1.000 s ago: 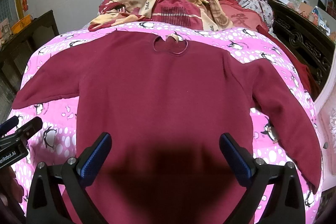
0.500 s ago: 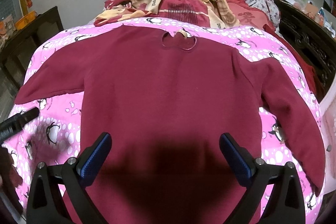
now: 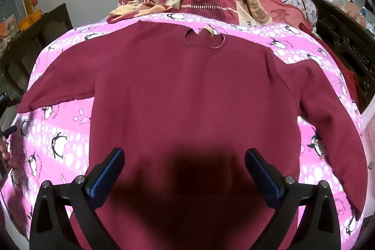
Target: Fold small clothes
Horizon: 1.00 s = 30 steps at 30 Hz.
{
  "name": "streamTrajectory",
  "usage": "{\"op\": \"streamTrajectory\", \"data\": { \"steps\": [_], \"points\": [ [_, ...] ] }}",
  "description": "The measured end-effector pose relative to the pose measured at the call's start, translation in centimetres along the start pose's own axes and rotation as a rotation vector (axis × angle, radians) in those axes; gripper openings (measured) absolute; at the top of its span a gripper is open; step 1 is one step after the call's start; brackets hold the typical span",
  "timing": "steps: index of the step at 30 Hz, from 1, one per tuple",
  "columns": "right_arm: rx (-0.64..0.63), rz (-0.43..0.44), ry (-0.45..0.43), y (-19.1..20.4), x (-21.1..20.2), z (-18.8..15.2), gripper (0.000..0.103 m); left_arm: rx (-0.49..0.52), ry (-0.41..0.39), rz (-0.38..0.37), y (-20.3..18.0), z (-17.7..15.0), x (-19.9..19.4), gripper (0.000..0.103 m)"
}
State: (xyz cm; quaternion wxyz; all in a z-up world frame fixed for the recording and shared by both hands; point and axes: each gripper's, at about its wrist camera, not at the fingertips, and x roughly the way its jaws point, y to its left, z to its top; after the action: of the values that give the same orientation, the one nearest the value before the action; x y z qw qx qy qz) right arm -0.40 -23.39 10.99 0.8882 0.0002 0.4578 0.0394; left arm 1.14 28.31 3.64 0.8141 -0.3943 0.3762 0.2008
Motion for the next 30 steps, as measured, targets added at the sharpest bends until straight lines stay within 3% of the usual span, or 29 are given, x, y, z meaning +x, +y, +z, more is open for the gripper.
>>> {"op": "streamTrajectory", "data": {
  "steps": [6, 8, 9, 10, 11, 14, 20, 25, 30],
  "points": [
    [-0.002, 0.005, 0.007, 0.1, 0.5, 0.2, 0.103, -0.008, -0.049, -0.027, -0.2, 1.7, 1.5, 0.083],
    [0.003, 0.007, 0.008, -0.1, 0.6, 0.2, 0.103, 0.006, -0.047, -0.015, -0.6, 2.0, 2.1, 0.045],
    [0.006, 0.007, 0.008, -0.2, 0.6, 0.2, 0.103, 0.015, -0.043, 0.022, -0.8, 2.0, 2.2, 0.034],
    [0.010, 0.006, 0.007, -0.3, 0.6, 0.2, 0.103, 0.013, -0.043, 0.034, -0.6, 2.2, 2.2, 0.018],
    [0.015, 0.007, 0.005, -0.4, 0.5, 0.3, 0.103, 0.003, -0.041, 0.011, -0.4, 2.3, 2.1, 0.010],
    [0.035, 0.014, -0.009, -1.2, 0.1, 0.4, 0.103, -0.026, -0.058, -0.105, -0.8, 2.3, -0.2, 0.009],
    [0.073, 0.012, -0.020, -3.0, -0.3, 0.5, 0.103, 0.159, -0.106, -0.233, -7.1, -0.2, -5.3, 0.009],
    [0.119, -0.011, -0.046, -5.7, -1.5, 0.6, 0.103, 0.357, -0.047, -0.380, -15.7, -5.6, -8.3, 0.009],
    [0.152, -0.048, -0.057, -8.7, -2.5, 0.4, 0.103, 0.529, 0.065, -0.490, -24.3, -12.6, -8.5, 0.009]
  ]
}}
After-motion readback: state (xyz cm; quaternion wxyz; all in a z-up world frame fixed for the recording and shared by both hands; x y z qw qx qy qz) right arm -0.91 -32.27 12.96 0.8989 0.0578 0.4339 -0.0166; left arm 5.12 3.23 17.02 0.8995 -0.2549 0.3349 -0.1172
